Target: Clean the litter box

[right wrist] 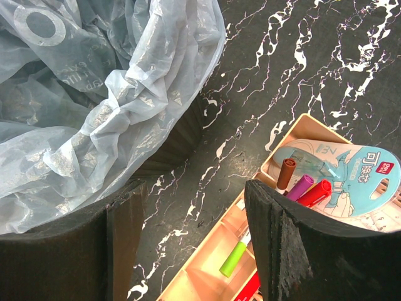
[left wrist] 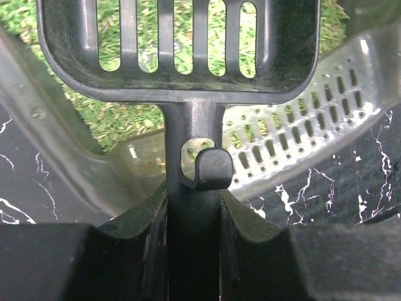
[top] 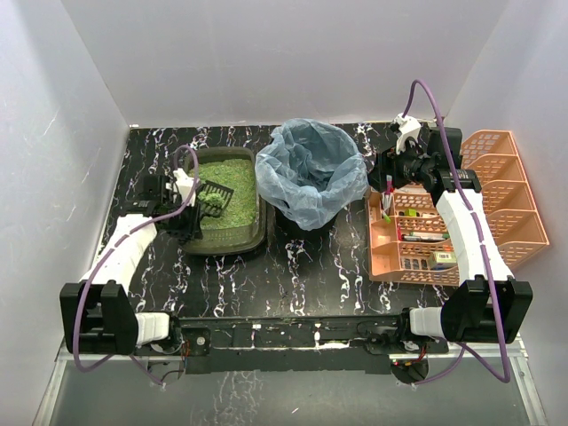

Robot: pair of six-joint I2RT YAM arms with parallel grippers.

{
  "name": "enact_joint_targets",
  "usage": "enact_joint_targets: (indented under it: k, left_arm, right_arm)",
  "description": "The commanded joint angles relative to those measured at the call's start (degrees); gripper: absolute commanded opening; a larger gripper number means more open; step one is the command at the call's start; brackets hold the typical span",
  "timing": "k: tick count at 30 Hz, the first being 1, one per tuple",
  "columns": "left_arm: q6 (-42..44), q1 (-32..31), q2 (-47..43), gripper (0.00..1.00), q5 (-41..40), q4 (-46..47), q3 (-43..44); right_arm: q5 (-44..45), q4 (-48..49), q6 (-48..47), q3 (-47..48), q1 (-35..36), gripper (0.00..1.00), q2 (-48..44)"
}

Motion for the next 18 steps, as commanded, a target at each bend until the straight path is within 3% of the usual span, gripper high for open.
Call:
enact_joint_targets:
  k: [1, 4, 7, 11, 14, 18]
  left_arm:
    - [0.2, 0.0, -2.5, 0.00, -0.6, 1.3, 0.7]
    - [0.4, -0.3, 0.1, 0.00, 4.1, -2.2, 2.0]
    - [-0.5, -4.7, -4.3, 0.00, -2.6, 2.0, -1.2]
    - [1.0, 1.0, 0.1, 0.00, 3.0, -2.6, 3.1]
    - [-0.4, -5.6, -4.1, 0.00, -1.7, 0.5, -0.2]
    - [-0.1, -5.0, -0.4, 0.00, -3.9, 0.3, 4.5]
  right_arm:
    - [-1.0, 3.5, -0.5, 1.3, -0.2, 0.69, -1.1]
    - [-1.2, 3.2, -0.5, 1.6, -0.2, 0.69, -1.0]
    - [-1.0, 3.3, -0.5, 1.7, -0.2, 0.69, -1.1]
    - [-1.2, 3.2, -0.5, 1.6, -0.3, 0.69, -0.9]
    - [-1.1, 3.2, -0.5, 1.8, -0.3, 0.69, -0.9]
    - [-1.6, 3.4, -0.5, 1.9, -0.3, 0.68, -0.4]
